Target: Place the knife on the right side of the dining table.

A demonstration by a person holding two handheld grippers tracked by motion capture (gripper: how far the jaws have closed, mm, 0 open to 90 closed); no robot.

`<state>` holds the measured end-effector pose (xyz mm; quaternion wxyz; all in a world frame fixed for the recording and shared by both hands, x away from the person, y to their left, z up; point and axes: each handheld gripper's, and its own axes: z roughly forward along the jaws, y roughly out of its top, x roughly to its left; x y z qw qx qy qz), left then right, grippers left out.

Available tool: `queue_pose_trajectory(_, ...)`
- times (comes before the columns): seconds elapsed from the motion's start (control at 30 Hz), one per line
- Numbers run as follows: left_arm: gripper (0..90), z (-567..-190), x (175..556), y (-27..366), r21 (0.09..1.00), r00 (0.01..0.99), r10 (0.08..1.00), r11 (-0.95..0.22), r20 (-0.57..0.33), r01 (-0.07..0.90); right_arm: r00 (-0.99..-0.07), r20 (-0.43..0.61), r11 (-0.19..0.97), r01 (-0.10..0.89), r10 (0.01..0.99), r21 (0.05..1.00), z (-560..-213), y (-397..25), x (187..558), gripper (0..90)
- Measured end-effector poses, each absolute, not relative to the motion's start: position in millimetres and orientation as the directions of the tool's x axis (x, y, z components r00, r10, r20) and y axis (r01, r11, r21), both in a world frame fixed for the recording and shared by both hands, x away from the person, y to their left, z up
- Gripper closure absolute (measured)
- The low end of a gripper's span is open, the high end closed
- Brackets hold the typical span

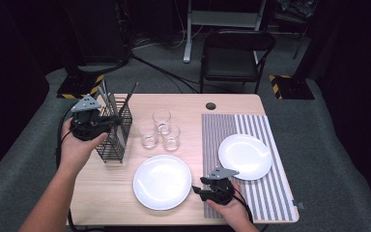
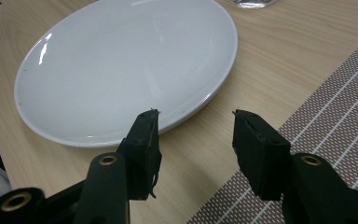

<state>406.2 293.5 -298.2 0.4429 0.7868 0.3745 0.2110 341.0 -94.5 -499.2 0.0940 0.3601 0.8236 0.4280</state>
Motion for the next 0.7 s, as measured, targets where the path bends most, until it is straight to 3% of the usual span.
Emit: queue_pose_trajectory(0.7, 82.0, -321, 392, 276, 0.848, 0.694, 0.72, -0.359, -0.015, 0.39, -0.724, 0.153, 0.376, 0.512, 0.672, 0.772, -500, -94, 341, 50.6)
